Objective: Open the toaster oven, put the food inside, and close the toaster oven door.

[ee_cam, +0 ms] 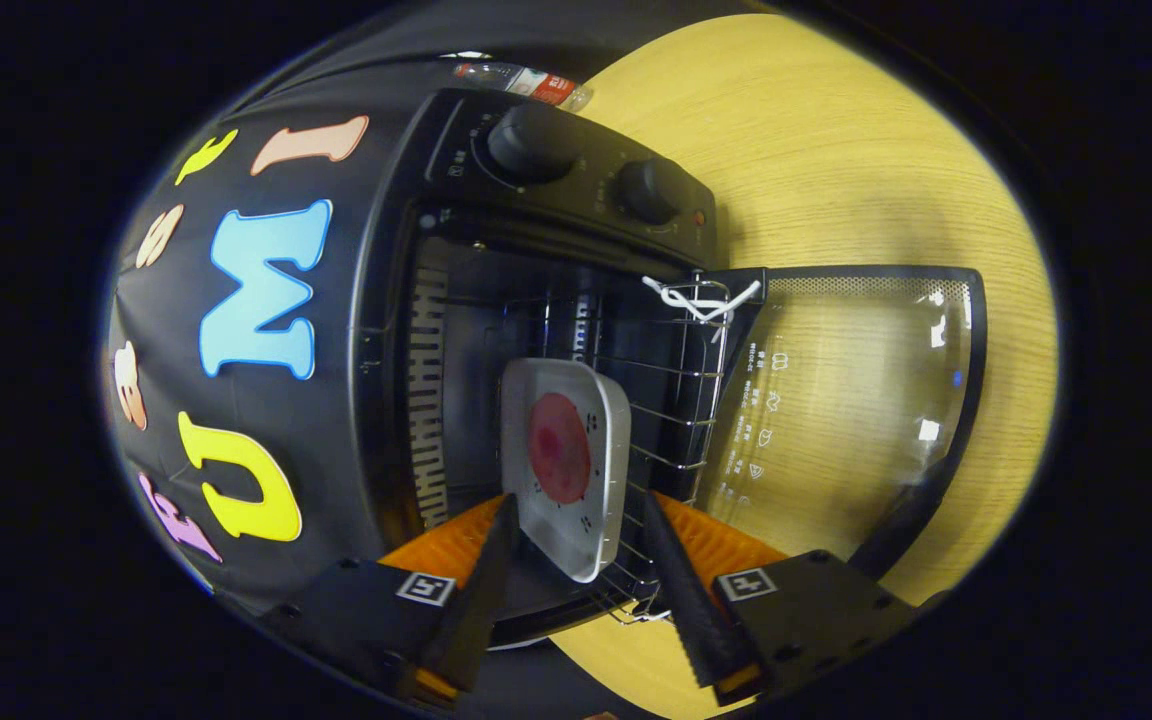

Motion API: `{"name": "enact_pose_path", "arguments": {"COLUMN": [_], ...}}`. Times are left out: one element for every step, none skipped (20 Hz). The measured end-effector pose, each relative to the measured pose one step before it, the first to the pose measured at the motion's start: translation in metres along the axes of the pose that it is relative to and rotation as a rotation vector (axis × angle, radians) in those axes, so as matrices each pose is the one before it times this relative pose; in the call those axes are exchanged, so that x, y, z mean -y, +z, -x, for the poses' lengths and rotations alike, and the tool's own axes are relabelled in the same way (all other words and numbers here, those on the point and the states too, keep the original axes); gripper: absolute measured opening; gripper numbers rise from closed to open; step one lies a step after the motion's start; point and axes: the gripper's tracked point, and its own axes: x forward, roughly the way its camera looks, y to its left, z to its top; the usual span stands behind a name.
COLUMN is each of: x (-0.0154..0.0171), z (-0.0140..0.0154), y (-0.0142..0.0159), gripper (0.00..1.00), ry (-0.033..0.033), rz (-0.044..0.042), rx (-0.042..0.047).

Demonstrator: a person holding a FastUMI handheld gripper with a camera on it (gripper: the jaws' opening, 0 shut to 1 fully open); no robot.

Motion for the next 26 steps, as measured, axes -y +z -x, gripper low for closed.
{"name": "enact_pose_path", "arguments": {"x": [0.00155, 0.00007, 0.00018, 0.00023, -0.00034, -0.001, -0.00113, 0.00014, 0.0001, 0.00073, 0.00212, 0.00288, 0.00357, 0.00437, 0.00379, 0.00338, 0.00293, 0.00208, 0.00352, 0.00327, 0.0025, 0.00197, 0.00339, 0.00397, 0.00342, 0.00223], "z": [0.00639, 0.00561, 0.00595, 0.00647, 0.00802, 0.00781, 0.0083, 0.00754, 0.00854, 0.00689, 0.00628, 0.00582, 0.00653, 0.00488, 0.00469, 0.00374, 0.00332, 0.00214, 0.00121, 0.00072, 0.00075, -0.00053, -0.00093, -0.00199, -0.00224, -0.00213], "y": [-0.00202, -0.00055, -0.00144, -0.00242, -0.00362, -0.0029, -0.00374, -0.00184, -0.00231, -0.00049, -0.00143, -0.00118, -0.00333, -0.00284, -0.00536, -0.00565, -0.0068, -0.00585, -0.00722, -0.00417, -0.00507, -0.00483, -0.00584, -0.00544, -0.00559, -0.0079], "gripper": [0.95, 0.97, 0.97, 0.97, 0.98, 0.98, 0.98, 0.98, 0.98, 0.98, 0.98, 0.98, 0.98, 0.98, 0.98, 0.98, 0.98, 0.98, 0.98, 0.98, 0.98, 0.98, 0.98, 0.98, 0.98, 0.98], "ry": [-0.00644, 0.0001, 0.0001, 0.00036, 0.00257, 0.00709, 0.00685, 0.00403, 0.00279, 0.00435, -0.00337, -0.0035, -0.00772, -0.00982, -0.00918, -0.00868, -0.00842, -0.0037, -0.01017, -0.00918, -0.00965, -0.00997, -0.01368, -0.01379, -0.01105, -0.00788], "rz": [0.01858, 0.01777, 0.03096, 0.05024, 0.0689, 0.07866, 0.08158, 0.0749, 0.0683, 0.06149, 0.05932, 0.05858, 0.06068, 0.05853, 0.05126, 0.04488, 0.03914, 0.03451, 0.04405, 0.03919, 0.03313, 0.03047, 0.03229, 0.03862, 0.03384, 0.03583], "rx": [-0.00696, -0.00748, -0.00539, -0.0094, -0.01102, -0.01157, -0.00919, -0.00468, -0.00042, 0.00499, 0.00439, 0.00616, 0.00108, -0.00101, -0.00799, -0.01339, -0.01459, -0.01321, -0.01152, -0.00942, -0.00936, -0.01214, -0.01884, -0.02053, -0.01973, -0.02538]}}
